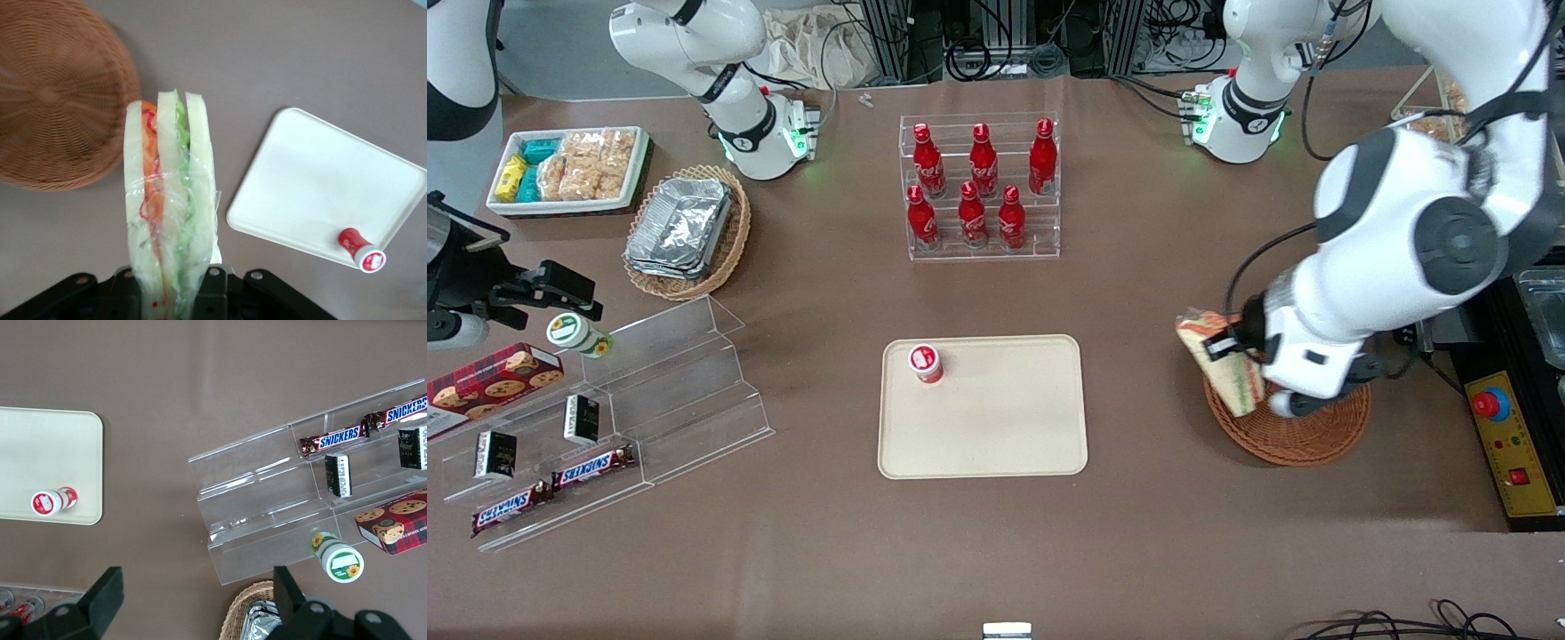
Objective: Place sandwich from basket to tray
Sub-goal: 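Carry the sandwich toward the cream tray with the left gripper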
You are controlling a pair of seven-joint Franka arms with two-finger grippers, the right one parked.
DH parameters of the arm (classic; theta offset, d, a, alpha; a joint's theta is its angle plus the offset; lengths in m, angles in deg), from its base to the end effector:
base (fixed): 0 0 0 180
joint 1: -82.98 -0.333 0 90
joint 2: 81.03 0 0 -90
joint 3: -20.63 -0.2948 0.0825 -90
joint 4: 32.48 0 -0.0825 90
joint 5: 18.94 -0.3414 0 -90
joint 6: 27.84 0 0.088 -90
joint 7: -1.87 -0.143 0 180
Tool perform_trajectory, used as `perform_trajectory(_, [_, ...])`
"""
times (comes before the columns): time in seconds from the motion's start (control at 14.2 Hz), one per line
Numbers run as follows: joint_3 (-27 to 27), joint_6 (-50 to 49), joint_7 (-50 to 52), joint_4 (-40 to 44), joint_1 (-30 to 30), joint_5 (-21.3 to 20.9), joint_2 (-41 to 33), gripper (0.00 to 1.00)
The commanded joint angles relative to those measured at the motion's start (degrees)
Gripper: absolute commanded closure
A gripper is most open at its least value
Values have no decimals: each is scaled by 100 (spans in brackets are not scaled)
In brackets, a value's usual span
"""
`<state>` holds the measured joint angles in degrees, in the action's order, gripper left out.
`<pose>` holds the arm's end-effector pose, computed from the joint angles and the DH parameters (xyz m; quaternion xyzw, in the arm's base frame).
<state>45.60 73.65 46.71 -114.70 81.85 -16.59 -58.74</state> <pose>0.5755 -0.2211 0.4414 0.9748 0.1989 -0.0637 0.0781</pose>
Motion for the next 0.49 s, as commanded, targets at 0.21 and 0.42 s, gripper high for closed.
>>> perform_trajectory(0.21, [868,1372,-143,-269,25,-505,1135,100])
perform_trajectory(0.42, [878,1881,-89,-303,438,-938,1750,100])
